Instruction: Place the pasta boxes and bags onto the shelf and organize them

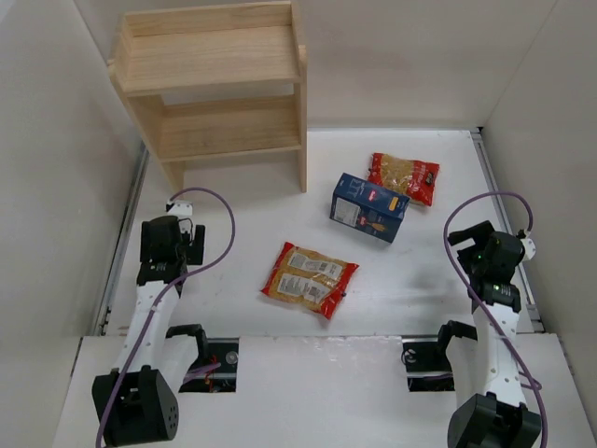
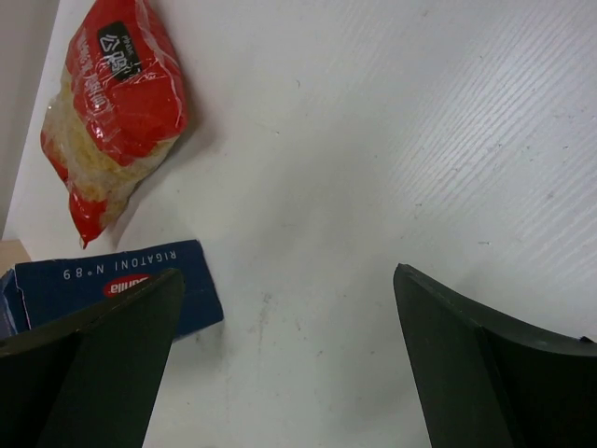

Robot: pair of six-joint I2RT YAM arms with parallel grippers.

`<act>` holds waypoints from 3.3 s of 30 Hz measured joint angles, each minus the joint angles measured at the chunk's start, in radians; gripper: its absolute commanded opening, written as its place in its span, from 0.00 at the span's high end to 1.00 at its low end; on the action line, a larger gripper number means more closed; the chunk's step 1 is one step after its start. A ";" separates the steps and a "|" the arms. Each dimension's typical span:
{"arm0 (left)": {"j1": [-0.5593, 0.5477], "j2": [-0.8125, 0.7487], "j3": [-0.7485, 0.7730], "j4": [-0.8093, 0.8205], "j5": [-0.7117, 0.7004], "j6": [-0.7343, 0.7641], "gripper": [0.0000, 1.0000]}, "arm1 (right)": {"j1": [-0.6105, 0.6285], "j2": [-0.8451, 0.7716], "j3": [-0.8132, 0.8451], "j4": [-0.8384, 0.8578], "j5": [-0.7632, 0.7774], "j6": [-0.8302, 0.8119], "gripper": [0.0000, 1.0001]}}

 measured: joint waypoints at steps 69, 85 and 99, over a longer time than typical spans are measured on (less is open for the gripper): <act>-0.386 0.538 1.476 -0.043 0.348 0.958 0.94 | 0.503 0.147 0.140 0.198 0.185 -0.105 0.00; -0.065 1.143 1.864 0.217 0.629 1.005 0.93 | 0.610 0.389 0.226 0.263 0.185 -0.113 0.00; 0.016 0.922 1.720 0.117 0.699 0.958 0.93 | 0.603 0.447 0.337 0.247 0.179 -0.121 0.00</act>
